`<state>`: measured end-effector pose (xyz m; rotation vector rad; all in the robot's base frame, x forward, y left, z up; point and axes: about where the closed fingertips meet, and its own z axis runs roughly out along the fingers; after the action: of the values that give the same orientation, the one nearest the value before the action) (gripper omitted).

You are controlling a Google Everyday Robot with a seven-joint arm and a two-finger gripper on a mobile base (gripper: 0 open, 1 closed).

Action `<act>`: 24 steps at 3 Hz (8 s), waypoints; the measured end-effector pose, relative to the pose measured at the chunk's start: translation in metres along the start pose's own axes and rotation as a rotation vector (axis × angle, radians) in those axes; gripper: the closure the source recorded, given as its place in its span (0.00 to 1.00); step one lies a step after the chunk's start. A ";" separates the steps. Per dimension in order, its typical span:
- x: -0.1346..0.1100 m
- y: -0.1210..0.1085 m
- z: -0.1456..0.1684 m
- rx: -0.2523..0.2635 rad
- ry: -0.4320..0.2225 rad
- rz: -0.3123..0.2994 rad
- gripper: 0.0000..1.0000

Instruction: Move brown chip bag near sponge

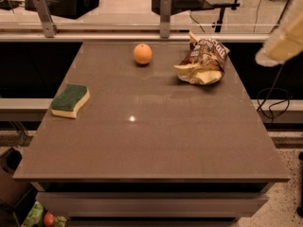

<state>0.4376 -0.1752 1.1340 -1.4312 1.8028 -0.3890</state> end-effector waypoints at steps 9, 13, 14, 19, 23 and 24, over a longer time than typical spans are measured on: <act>0.063 -0.046 0.300 -0.275 0.030 0.281 0.00; 0.082 -0.021 0.365 -0.319 0.157 0.308 0.00; 0.111 -0.015 0.391 -0.321 0.245 0.347 0.00; 0.128 -0.012 0.406 -0.341 0.303 0.375 1.00; 0.130 -0.020 0.384 -0.313 0.303 0.382 1.00; 0.133 -0.029 0.357 -0.268 0.322 0.382 1.00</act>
Offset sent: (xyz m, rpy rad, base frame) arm 0.1337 0.0243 -0.0440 0.2273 0.0101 0.0110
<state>0.7103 -0.2262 0.8719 -1.2039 2.4105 -0.1904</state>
